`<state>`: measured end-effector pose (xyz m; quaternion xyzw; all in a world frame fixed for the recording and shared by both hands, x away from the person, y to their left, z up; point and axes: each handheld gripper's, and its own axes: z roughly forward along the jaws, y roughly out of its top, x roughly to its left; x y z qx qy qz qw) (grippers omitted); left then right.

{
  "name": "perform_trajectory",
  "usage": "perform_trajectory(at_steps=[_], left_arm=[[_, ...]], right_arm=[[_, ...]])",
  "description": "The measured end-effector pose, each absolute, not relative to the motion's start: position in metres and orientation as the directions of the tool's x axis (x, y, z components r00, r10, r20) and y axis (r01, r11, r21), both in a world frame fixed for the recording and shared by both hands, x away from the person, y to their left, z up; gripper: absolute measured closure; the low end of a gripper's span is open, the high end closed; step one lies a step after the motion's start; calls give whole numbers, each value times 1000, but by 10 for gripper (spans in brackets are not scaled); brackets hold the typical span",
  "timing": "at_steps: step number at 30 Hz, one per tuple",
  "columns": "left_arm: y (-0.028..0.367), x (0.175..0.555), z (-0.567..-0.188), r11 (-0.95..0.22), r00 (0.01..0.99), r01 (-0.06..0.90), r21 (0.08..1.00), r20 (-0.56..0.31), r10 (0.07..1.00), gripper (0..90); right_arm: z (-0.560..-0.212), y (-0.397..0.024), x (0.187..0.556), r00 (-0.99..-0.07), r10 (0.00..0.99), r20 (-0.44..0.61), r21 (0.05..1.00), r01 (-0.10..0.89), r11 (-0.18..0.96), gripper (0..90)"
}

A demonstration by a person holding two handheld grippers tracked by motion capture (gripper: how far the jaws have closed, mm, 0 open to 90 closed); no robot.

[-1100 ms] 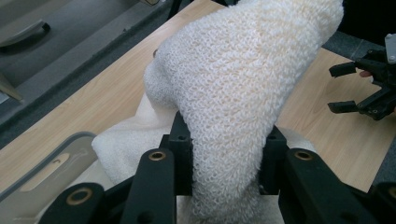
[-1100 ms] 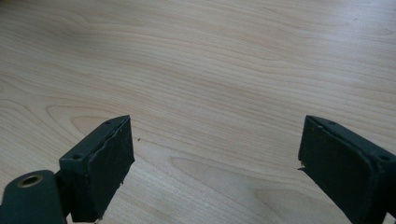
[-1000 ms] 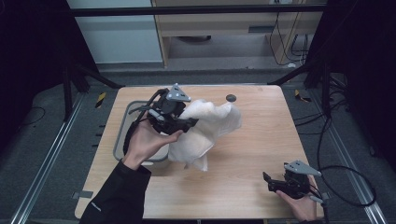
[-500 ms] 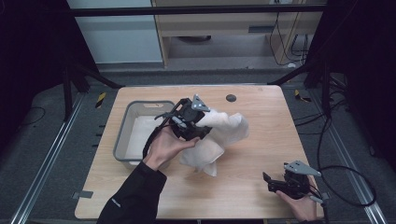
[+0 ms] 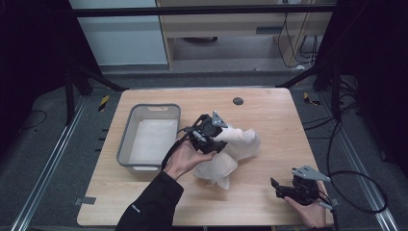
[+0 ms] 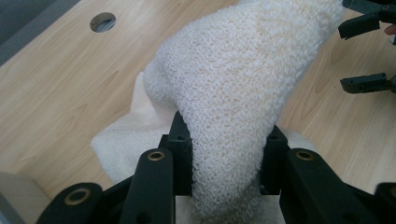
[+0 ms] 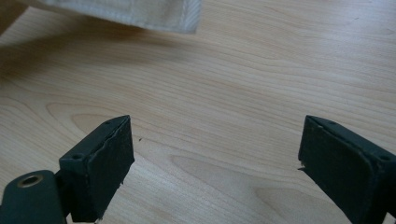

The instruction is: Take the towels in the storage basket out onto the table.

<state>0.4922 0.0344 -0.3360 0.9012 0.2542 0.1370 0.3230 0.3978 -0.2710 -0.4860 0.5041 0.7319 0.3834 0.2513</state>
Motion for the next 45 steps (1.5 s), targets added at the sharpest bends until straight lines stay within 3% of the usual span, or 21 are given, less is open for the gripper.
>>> perform_trajectory(at_steps=[13, 24, 32, 45], left_arm=[[28, 494, -372, -670, 843, 383, 636, 56, 535, 622], [30, 496, -388, -664, 843, 391, 637, 41, 536, 483], [38, 493, -384, -650, 848, 369, 664, 46, 528, 328], [72, 473, -355, -593, 849, 320, 739, 55, 526, 259]], right_arm=[[-487, -271, 398, -366, 931, 11, 814, 544, 204, 102], [-487, -271, 398, -368, 930, 6, 815, 540, 209, 102], [-487, -271, 398, -367, 930, 5, 815, 540, 209, 101], [-487, -271, 398, -364, 932, 5, 813, 543, 208, 99]])
